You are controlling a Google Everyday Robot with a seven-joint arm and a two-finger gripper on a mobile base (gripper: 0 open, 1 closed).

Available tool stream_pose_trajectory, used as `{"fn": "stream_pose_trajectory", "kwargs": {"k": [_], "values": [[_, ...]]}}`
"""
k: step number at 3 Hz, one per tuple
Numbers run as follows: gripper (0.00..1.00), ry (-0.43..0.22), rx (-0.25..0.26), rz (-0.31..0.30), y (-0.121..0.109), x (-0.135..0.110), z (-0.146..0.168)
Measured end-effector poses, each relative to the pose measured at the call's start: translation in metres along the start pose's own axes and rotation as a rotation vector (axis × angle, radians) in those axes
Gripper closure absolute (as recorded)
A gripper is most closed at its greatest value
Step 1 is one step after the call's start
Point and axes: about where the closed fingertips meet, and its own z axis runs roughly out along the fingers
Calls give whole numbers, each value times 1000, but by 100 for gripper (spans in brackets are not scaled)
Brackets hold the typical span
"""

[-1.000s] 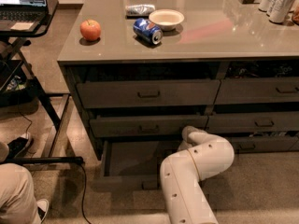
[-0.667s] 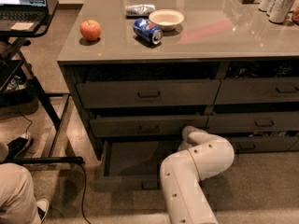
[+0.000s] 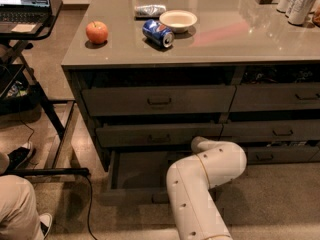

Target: Open bottom drawer

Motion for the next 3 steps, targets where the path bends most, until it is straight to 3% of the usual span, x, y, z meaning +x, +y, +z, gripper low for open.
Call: {"fn": "stream_pose_trajectory", "kwargs": {"k": [1,3], "values": [[100,21,-8,-70,15,-1,-2],[100,47,-19,-154,44,3,-8]]}}
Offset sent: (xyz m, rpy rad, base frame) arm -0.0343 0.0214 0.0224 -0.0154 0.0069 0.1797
